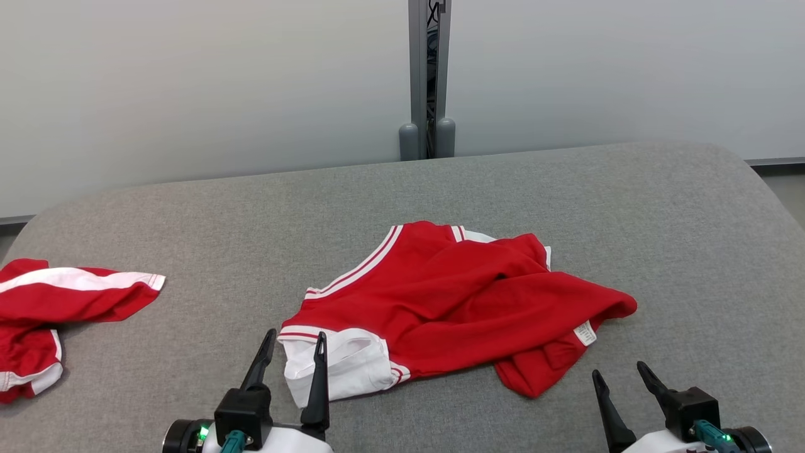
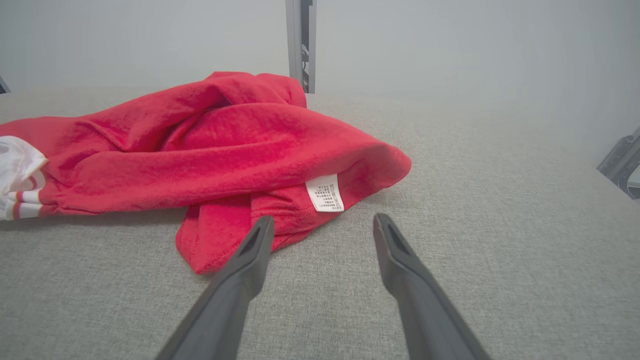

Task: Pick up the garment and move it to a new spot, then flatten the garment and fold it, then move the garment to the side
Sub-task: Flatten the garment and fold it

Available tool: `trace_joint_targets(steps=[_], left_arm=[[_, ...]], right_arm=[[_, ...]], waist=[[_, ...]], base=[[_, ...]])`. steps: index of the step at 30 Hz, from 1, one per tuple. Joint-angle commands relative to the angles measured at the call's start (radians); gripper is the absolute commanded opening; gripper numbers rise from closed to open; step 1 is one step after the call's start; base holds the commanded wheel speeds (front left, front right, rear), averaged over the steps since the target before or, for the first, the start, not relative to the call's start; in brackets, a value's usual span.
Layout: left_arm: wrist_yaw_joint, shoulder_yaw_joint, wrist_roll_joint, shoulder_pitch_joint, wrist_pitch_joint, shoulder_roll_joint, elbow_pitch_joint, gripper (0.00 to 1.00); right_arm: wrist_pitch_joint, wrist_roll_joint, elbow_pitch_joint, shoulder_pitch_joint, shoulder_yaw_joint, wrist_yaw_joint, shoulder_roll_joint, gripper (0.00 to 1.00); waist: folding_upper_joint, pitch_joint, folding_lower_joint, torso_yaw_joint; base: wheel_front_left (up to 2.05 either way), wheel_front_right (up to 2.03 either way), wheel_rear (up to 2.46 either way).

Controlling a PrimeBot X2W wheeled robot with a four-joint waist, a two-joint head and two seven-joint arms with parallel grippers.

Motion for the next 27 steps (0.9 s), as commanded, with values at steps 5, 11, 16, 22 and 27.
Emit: trace_joint_targets(steps=[5,11,16,22,27], left_arm=[[-0.030,-0.025,0.038,-0.031,-0.001,0.005,0.106,1.00],[-0.090,-0.082,0.066,-0.141,0.016,0.005,0.286,1.00],[-0.072,-0.101,0.087,-0.228,0.076,0.006,0.399,1.00],[-0.015,-0.056,0.057,-0.299,0.161,0.013,0.517,1.00],[0.001,-0.024,0.012,-0.281,0.234,0.015,0.553,1.00]], right_arm=[[-0.004,-0.004,0.006,0.005,-0.004,0.000,0.005,1.00],[-0.004,0.003,0.014,-0.002,0.004,0.000,0.008,1.00],[-0.004,0.005,0.017,-0.017,0.016,0.000,0.008,1.00],[-0.004,0.012,0.021,-0.017,0.017,0.000,0.000,1.00],[-0.004,0.015,0.025,-0.011,0.011,0.000,-0.003,1.00]], waist=[[0.0000,-0.001,0.0000,-0.003],[0.0000,0.007,0.0000,-0.009],[0.0000,0.022,0.0000,-0.022],[0.0000,0.036,0.0000,-0.039],[0.0000,0.035,0.0000,-0.048]], base=[[0.00,0.00,0.00],[0.00,0.00,0.00],[0.00,0.00,0.00],[0.00,0.00,0.00],[0.00,0.00,0.00]])
